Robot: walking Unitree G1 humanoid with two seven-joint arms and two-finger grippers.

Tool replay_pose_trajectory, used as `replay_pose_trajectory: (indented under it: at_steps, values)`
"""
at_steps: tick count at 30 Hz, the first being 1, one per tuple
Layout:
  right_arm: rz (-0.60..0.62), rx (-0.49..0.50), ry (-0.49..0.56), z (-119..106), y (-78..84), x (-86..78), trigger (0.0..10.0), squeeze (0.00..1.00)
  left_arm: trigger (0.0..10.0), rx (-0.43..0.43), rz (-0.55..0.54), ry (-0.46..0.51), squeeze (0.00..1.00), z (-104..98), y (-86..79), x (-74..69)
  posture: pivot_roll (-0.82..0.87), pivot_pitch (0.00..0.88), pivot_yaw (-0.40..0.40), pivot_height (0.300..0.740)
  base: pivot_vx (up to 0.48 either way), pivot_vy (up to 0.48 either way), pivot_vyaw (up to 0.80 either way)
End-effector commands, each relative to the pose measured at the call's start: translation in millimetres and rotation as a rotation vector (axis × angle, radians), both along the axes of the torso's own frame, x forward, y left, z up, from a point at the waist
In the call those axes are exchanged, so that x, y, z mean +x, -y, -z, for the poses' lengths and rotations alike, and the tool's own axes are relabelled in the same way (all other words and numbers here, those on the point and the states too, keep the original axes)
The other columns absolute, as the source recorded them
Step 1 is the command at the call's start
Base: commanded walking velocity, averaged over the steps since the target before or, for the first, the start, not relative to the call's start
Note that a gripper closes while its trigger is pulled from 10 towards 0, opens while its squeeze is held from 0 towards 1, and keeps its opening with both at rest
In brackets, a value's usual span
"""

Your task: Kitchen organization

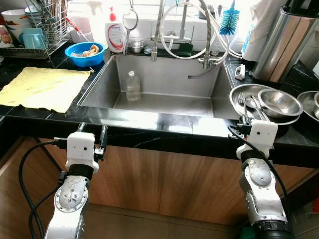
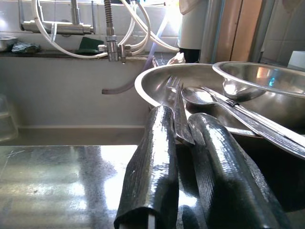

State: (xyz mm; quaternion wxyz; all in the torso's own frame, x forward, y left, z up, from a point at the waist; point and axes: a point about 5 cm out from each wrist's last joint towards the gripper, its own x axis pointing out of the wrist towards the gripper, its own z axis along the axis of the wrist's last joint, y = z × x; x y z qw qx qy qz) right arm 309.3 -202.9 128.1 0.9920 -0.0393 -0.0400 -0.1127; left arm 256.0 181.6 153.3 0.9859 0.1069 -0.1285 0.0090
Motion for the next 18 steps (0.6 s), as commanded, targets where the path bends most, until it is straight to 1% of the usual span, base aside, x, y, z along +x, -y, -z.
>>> replay_pose_trajectory:
  at_steps: [1,3,12,15,16,18]
  values:
    - [-0.004,0.007,0.012,-1.8,-0.6,1.9,2.4,0.0,10.0,0.021,0.009,0.007,0.0,-0.8,1.3,0.6,-0.05,0.0,-0.012,0.74,0.0,0.0,0.0]
    - [-0.005,0.007,0.013,-2.0,-0.7,2.0,2.0,0.0,10.0,0.022,0.009,0.008,0.0,-1.0,1.2,0.7,-0.05,0.0,-0.012,0.74,0.0,0.0,0.0]
    - [-0.006,0.007,0.016,-2.6,-0.7,2.2,2.1,0.0,10.0,0.023,0.01,0.01,0.0,-1.3,1.4,1.2,-0.05,0.0,-0.013,0.74,0.0,0.0,0.0]
    - [-0.006,0.005,0.022,-4.0,-0.9,2.3,1.9,0.0,10.0,0.023,0.012,0.011,0.0,-1.4,1.7,1.3,-0.05,0.0,-0.013,0.74,0.0,0.0,0.0]
    - [-0.006,0.002,0.028,-5.3,-1.2,2.5,2.4,0.0,10.0,0.023,0.012,0.013,0.0,-1.7,1.8,1.4,-0.05,0.0,-0.012,0.74,0.0,0.0,0.0]
    - [-0.006,0.0,0.031,-5.9,-1.3,2.5,2.4,0.0,10.0,0.023,0.012,0.014,0.0,-1.9,1.8,1.4,-0.05,0.0,-0.012,0.74,0.0,0.0,0.0]
